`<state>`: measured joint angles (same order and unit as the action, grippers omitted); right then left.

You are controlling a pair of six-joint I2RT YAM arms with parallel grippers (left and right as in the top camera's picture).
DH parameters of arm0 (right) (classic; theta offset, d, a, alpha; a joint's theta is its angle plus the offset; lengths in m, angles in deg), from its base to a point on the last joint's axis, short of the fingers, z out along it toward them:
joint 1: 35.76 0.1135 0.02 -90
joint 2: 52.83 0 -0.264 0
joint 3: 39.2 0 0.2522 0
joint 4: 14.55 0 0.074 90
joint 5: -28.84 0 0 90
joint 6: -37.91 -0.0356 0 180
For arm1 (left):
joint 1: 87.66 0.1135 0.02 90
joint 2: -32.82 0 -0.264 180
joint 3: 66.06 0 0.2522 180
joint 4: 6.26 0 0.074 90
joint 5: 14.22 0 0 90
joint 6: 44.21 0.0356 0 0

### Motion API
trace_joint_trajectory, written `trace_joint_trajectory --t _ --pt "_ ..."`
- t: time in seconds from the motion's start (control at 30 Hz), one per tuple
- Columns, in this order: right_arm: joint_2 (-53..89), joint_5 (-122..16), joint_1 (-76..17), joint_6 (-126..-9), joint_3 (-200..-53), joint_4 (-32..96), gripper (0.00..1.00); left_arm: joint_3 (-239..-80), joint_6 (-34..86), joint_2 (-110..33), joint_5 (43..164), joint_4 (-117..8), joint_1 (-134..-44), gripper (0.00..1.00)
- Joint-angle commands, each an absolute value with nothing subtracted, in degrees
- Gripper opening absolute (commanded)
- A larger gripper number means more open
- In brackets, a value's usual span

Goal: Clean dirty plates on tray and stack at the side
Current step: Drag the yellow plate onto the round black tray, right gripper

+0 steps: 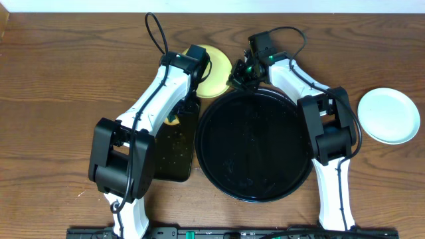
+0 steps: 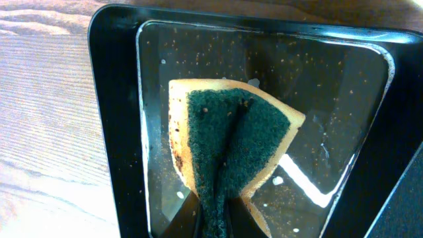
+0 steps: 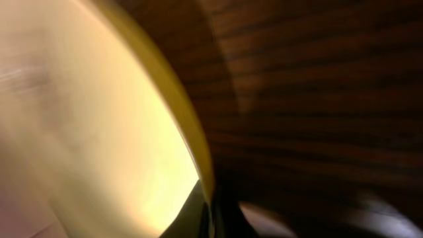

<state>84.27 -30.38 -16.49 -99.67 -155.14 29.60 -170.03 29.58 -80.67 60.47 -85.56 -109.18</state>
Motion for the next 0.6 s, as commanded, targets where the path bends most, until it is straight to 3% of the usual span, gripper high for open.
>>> trace_joint_trajectory --t 0.0,0.57 --pt "86.72 -33.74 -15.83 -99.88 -154.46 31.0 0.01 -169.49 30.35 -80.36 60.34 -85.69 -108.83 0.08" --pt "85.21 -40.74 -16.99 -92.69 -154.98 31.61 0.02 -169.49 30.33 -80.36 60.34 -85.67 -108.83 0.08"
